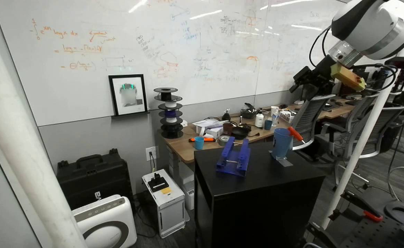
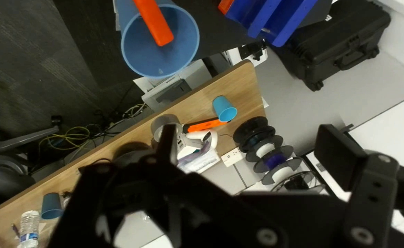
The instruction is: Pick up the orange object tool and put it in the cup
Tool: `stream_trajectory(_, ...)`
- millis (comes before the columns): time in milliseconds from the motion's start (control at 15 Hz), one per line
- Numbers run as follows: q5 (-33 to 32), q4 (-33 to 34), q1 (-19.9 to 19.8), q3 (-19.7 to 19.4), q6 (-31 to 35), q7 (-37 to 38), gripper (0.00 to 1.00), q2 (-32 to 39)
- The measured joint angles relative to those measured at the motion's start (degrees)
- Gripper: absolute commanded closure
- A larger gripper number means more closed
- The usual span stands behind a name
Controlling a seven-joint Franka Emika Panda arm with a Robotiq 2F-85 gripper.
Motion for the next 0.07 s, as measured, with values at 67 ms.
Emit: stream_trajectory(67,0.0,-0.1,0.0,0.1,-0.7,0.1,0.0,-1.4)
